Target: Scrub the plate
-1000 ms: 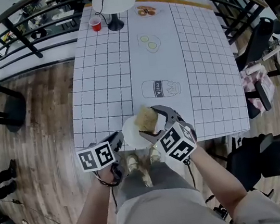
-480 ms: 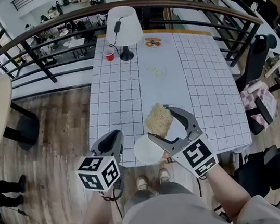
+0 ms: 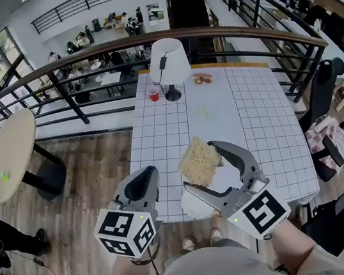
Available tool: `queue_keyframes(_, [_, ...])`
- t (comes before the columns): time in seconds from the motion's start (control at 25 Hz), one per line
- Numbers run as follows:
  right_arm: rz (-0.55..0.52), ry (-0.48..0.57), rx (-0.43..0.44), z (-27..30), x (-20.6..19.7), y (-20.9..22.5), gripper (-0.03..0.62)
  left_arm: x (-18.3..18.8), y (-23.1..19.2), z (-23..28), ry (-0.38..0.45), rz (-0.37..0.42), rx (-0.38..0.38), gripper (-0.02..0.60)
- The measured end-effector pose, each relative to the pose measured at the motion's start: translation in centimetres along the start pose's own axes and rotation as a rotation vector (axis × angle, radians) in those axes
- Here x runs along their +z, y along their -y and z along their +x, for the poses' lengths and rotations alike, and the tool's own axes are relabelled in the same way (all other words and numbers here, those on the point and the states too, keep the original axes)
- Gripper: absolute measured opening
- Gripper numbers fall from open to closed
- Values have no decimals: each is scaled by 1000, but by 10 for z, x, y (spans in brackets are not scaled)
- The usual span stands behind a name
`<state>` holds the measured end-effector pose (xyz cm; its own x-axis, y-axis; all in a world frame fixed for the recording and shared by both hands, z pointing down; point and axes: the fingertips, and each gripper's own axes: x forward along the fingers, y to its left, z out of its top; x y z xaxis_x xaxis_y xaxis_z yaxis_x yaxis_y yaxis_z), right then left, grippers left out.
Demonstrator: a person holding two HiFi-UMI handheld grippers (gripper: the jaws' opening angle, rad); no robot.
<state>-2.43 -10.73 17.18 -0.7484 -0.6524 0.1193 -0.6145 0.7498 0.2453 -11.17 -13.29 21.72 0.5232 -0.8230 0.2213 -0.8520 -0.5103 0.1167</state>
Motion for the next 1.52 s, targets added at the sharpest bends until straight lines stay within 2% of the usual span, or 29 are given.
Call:
queue_keyframes(0.24, [18,125,-35,7,62,13,376,60,-2,-3,127,28,-34,28])
queue_keyframes(0.4, [-10,182,-67,-19,91,7,376,86,16,-27,182,119,-20,26])
queue_keyframes(0.68, [-53,265,-108,-38,123,17,376,142,24,-56,353,262,40,26])
queue_keyframes(0.84, [-68,270,-126,-44,126,26,376,160,29,-63,439,281,22,26])
queue_keyframes(1.08, [-79,245,-141,-61,107,18,376,139,37,-68,415,322,39,26])
queue_keyframes(1.28, [-61,158,-129,-51,74,23,376,108,31,-51,342,258,7,26])
queue_keyframes(1.52, [-26,139,-126,-47,62,26,376,91,29,-48,301,241,27,26])
